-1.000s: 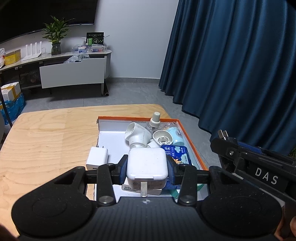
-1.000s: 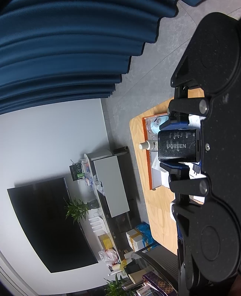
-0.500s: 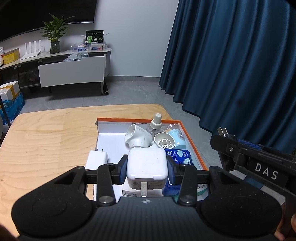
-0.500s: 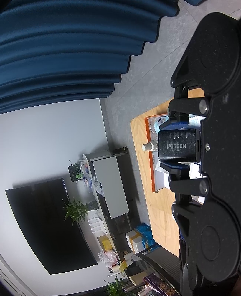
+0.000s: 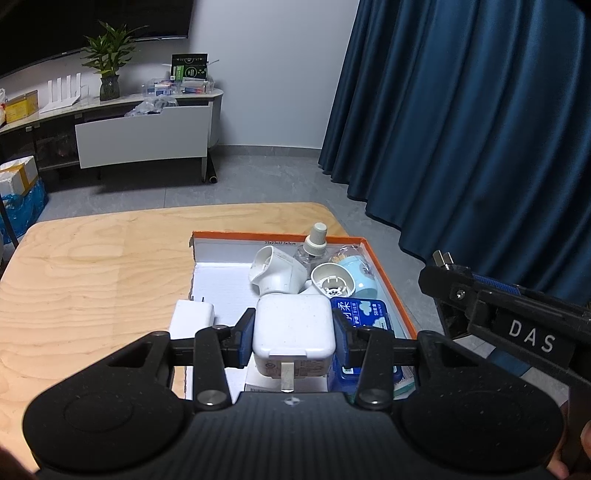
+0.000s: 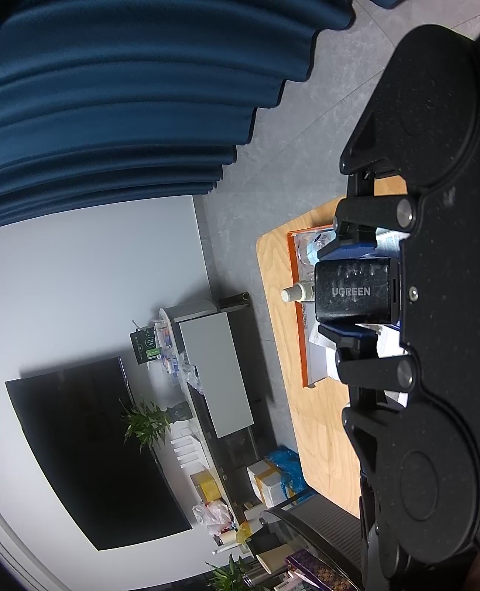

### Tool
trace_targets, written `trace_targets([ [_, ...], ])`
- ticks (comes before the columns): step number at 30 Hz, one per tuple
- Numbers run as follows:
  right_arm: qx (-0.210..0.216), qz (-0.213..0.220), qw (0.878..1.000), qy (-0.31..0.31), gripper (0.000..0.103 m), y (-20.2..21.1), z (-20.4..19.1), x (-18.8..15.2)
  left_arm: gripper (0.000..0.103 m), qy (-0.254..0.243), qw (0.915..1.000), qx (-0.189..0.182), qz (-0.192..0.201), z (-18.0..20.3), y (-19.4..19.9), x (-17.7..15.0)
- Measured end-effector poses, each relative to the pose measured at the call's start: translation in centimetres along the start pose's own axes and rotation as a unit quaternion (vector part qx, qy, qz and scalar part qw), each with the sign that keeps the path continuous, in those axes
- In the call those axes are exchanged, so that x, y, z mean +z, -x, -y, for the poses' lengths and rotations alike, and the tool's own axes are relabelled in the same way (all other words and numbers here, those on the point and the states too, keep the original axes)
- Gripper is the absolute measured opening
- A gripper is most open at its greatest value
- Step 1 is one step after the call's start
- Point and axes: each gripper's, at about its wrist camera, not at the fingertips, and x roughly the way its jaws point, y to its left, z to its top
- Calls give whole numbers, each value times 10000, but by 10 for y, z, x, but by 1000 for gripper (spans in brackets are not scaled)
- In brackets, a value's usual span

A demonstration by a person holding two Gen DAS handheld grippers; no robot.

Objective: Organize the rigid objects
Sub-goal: 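Lower the white adapter and black charger with both tools into the box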

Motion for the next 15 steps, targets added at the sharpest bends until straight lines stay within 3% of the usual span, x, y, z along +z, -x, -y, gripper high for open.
trace_targets([
  [15, 25, -83, 10000, -2, 44, -7, 0, -11, 42, 4, 10000, -40, -74, 0, -11, 4],
])
